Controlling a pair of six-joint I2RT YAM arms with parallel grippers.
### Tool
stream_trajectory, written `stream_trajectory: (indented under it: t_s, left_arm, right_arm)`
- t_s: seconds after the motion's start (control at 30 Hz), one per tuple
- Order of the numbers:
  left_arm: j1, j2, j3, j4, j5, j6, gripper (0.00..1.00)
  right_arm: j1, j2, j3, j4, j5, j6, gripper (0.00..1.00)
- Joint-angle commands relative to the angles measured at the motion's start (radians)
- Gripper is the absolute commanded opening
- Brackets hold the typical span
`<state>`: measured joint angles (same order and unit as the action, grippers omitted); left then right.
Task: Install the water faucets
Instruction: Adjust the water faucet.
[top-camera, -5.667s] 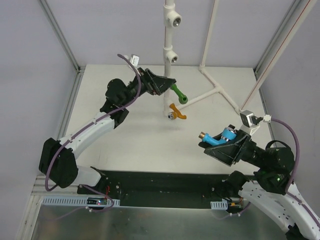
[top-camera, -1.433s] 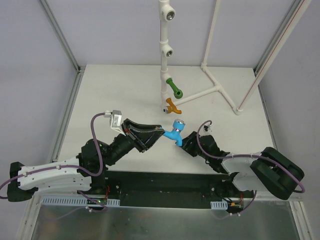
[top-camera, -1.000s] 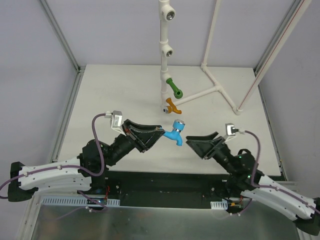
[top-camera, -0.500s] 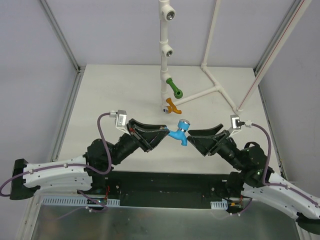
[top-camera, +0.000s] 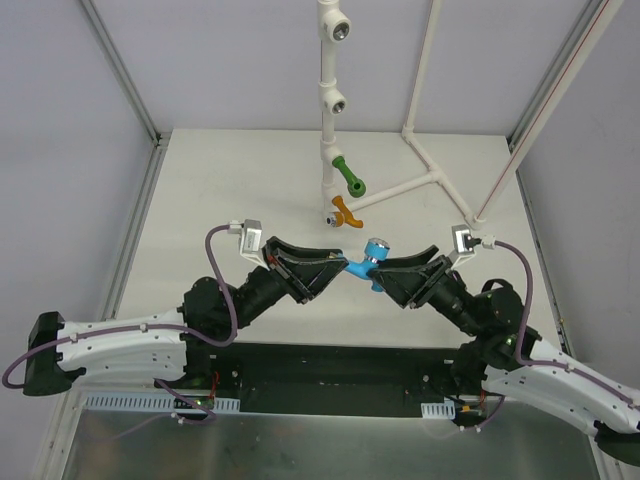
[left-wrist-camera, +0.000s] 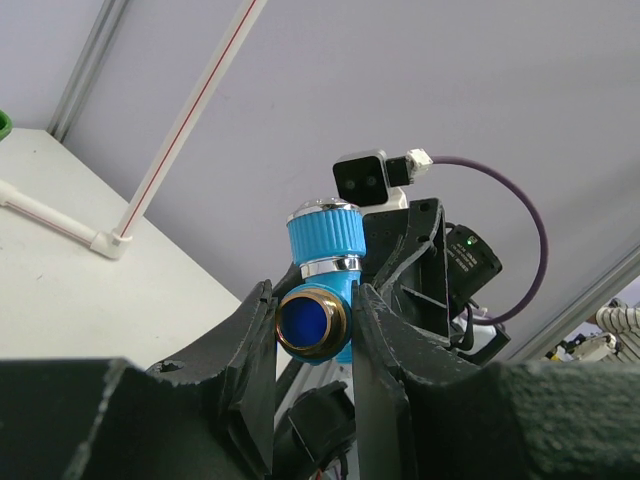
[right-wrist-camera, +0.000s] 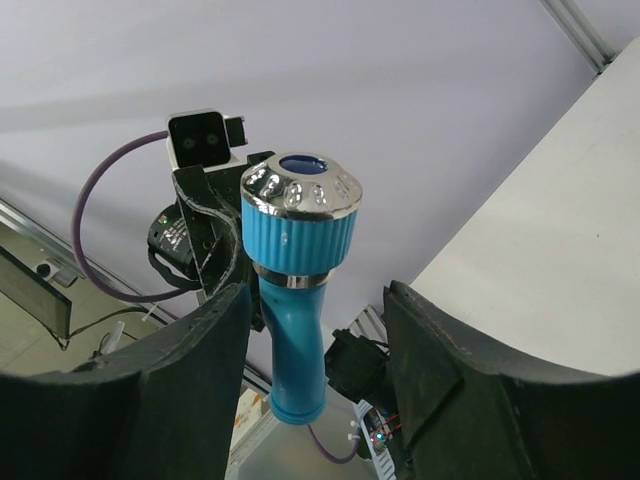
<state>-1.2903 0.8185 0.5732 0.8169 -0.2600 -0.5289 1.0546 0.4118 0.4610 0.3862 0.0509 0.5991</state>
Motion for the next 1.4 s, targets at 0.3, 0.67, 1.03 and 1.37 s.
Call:
stream_trajectory:
  t_s: [0.3,0.67,1.03,1.37]
  left_arm:
    - [-0.009,0.062,0.019,0.195,0.047,0.001,0.00]
    - [-0.009,0.096,0.014,0.254,0.048,0.015,0.00]
    - [-0.009,0.102,0.019,0.258,0.059,0.024,0.00]
    - [-0.009,0.073,0.002,0.226,0.041,0.007,0.00]
  right_arm:
    - [0.004,0.050,0.042,0.194,-0.029,0.094,0.45]
    - [0.004,0.070,0.061,0.177,-0.040,0.123,0.61]
    - [0.005,0.061,0.056,0.151,-0.002,0.120,0.00]
    - [0.004,0.018,0.057,0.069,0.009,0.031,0.00]
